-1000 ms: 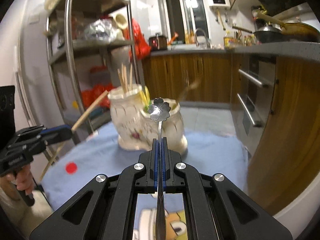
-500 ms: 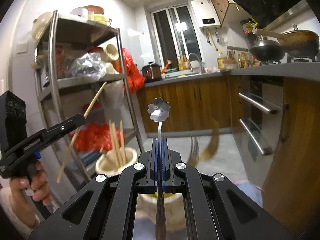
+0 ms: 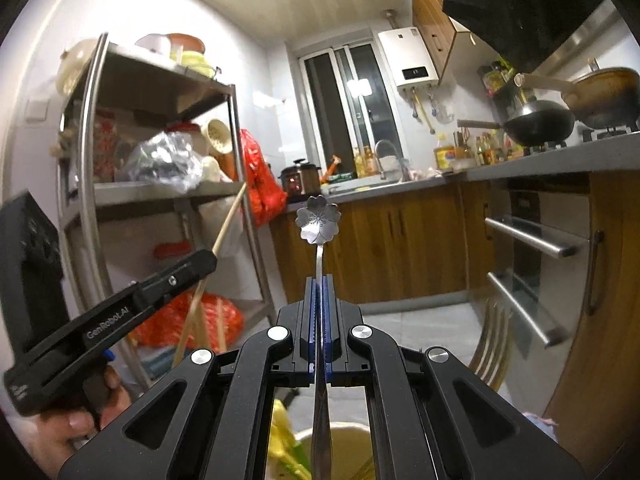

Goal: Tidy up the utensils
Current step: 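Lift the chopstick and silver spoon and release them into the holder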

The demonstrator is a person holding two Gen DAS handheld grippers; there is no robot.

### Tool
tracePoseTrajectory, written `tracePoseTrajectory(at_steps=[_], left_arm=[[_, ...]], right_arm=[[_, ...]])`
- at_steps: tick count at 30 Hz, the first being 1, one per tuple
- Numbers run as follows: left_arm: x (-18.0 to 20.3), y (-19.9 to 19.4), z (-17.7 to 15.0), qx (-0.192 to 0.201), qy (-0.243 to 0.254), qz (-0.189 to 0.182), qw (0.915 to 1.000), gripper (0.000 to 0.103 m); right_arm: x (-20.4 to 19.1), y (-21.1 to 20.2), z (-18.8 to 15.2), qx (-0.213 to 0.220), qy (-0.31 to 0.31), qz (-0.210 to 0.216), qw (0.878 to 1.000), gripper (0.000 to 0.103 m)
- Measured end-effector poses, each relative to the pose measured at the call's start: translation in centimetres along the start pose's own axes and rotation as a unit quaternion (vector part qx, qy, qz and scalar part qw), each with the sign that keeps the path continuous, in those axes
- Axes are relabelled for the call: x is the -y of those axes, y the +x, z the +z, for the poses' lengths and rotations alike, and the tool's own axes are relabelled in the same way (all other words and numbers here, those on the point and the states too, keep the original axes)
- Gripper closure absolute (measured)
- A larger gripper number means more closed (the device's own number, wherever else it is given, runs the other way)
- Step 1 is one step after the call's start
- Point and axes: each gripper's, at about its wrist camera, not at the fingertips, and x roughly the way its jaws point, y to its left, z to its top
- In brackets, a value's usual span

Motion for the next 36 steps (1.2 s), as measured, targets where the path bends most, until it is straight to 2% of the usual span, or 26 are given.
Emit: tracePoseTrajectory(at_steps=[7, 11, 15, 20, 26, 28, 30, 31, 36], left_arm=[[0.5, -1.9, -1.1, -0.011, 0.025, -0.01, 0.9996, 0.098], [-0.1, -3.7, -2.1, -0.037, 0.009, -0.016, 0.9991, 0.098], [-0.1, -4.2, -3.1, -0.071, 0.018, -0.011, 0.9972, 0.098], [0.0, -3.7, -3.6, -0.099, 0.021, -0.011, 0.9948, 0.098], [0.1, -3.2, -4.1, -0.107, 0.028, -0.01, 0.9938, 0.097], [0.1, -3.1, -4.2, -0.108, 0.03, -0.011, 0.9936, 0.094], [0.1, -3.2, -4.3, -0.104, 0.031, -0.008, 0.994, 0.069], [0.1, -3.3, -4.3, -0.101, 0.03, -0.008, 0.9944, 0.065], [0.0, -3.7, -4.1, -0.095, 0.03, -0.007, 0.995, 0.061]], right_arm=[[-0.1, -0.3, -1.8, -0.041, -0.021, 0.009, 0.999, 0.099], [0.3, -1.4, -2.1, -0.066, -0.009, 0.017, 0.998, 0.099], [0.5, -2.3, -2.5, -0.096, 0.002, 0.019, 0.995, 0.101], [0.2, -2.4, -2.9, -0.109, 0.003, 0.014, 0.994, 0.101], [0.3, -1.2, -3.2, -0.113, 0.006, 0.019, 0.993, 0.101], [0.4, -0.7, -3.3, -0.116, 0.01, 0.023, 0.993, 0.1], [0.5, -0.3, -3.4, -0.121, 0.011, 0.027, 0.992, 0.1], [0.6, -0.1, -3.5, -0.126, 0.013, 0.028, 0.992, 0.1], [0.9, -0.5, -3.6, -0.133, 0.02, 0.029, 0.99, 0.097]])
